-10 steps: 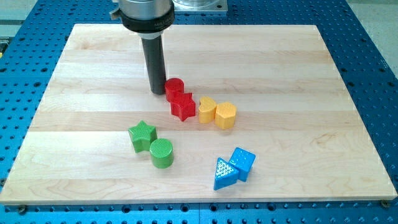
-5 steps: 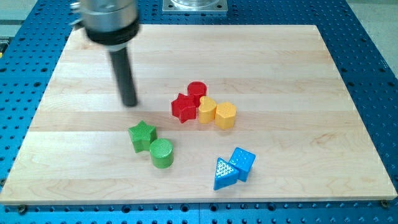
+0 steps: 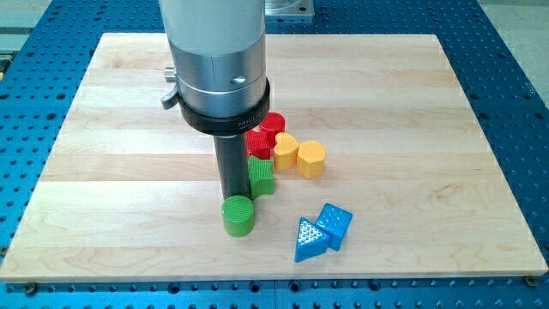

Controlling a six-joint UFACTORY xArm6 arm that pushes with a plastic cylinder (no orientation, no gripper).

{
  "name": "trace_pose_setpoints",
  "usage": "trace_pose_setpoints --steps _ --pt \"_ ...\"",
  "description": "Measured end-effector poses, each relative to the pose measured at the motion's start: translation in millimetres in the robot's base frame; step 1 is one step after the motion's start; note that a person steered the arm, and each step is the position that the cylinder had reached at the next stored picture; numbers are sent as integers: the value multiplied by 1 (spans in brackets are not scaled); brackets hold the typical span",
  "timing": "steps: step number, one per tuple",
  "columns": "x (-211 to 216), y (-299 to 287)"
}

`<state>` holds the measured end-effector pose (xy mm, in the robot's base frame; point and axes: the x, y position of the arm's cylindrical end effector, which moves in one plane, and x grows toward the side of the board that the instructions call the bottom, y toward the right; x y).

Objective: Move green blocks close to yellow blocks

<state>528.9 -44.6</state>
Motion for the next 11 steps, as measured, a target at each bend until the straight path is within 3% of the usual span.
trace_pose_setpoints --steps 3,5,6,8,11 --pt "-11 2" --pt "34 -46" --pt "53 -26" --pt "26 50" --pt "17 65"
